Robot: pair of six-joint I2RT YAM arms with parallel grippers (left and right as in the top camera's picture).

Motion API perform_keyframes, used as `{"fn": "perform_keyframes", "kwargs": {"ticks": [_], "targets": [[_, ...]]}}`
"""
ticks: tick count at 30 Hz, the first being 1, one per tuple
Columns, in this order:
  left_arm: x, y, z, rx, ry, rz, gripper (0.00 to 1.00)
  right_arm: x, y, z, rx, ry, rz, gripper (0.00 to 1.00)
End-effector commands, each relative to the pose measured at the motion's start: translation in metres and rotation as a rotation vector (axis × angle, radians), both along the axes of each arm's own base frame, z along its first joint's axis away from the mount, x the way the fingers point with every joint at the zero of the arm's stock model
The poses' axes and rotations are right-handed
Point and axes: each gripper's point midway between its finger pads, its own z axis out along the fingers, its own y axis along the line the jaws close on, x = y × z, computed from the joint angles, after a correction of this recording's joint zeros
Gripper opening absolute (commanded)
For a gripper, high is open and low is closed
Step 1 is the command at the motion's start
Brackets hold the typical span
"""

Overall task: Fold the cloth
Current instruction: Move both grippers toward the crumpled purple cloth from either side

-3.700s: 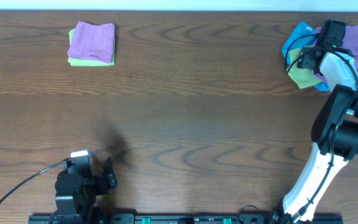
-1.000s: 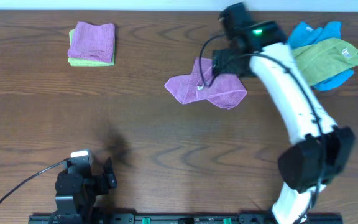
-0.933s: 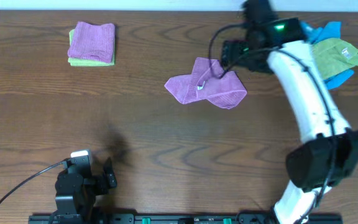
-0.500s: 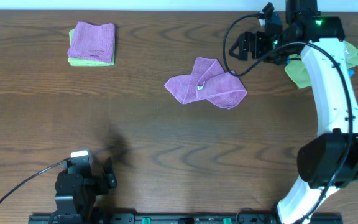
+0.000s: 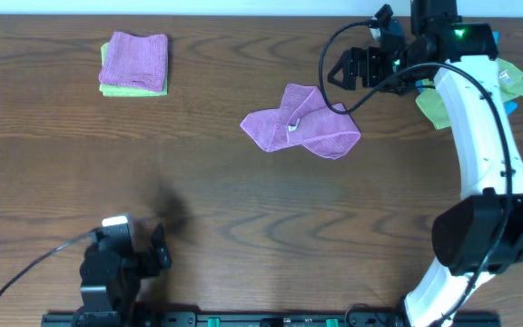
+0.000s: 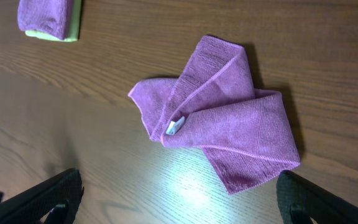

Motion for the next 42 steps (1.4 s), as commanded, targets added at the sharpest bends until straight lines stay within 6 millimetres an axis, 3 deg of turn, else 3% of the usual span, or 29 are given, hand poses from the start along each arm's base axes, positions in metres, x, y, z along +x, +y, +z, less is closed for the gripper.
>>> {"fn": "perform_keyframes", "kwargs": {"ticks": [1,5,11,14,20,22,26,32,36,39,42], "targets": [[0.023,-0.048,0.057,-0.359,-0.222,-0.134,0.95,-0.005,0.001,0.005,-0.013,-0.009,0.016,0.99],[0.027,-0.073,0.121,-0.456,-0.441,-0.305,0.95,-0.007,-0.001,0.003,-0.027,0.003,0.013,0.99],[0.038,-0.084,0.132,-0.628,-0.365,-0.305,0.95,-0.003,-0.007,0.001,-0.058,-0.010,-0.001,0.99],[0.048,-0.097,0.153,-0.687,-0.343,-0.380,0.95,-0.002,-0.011,-0.001,-0.086,-0.011,-0.013,0.99],[0.093,-0.115,0.200,-0.692,-0.214,-0.495,0.95,0.003,-0.027,-0.005,-0.148,0.008,-0.118,0.99],[0.117,-0.118,0.207,-0.688,-0.143,-0.498,0.95,0.006,-0.047,-0.010,-0.211,0.042,-0.266,0.99],[0.166,-0.128,0.198,-0.684,0.050,-0.486,0.95,0.000,-0.088,-0.017,-0.309,0.128,-0.581,0.99],[0.218,-0.157,0.164,-0.659,0.268,-0.530,0.95,0.000,-0.097,-0.017,-0.328,0.122,-0.590,0.99],[0.226,-0.169,0.134,-0.712,0.380,-0.549,0.95,-0.001,-0.096,-0.018,-0.336,0.120,-0.562,0.99],[0.234,-0.156,0.094,-0.624,0.447,-0.466,0.95,0.002,-0.074,-0.015,-0.268,0.098,-0.437,0.99],[0.237,-0.152,0.065,-0.616,0.516,-0.415,0.95,0.005,-0.031,-0.006,-0.135,0.027,-0.176,0.99]]}}
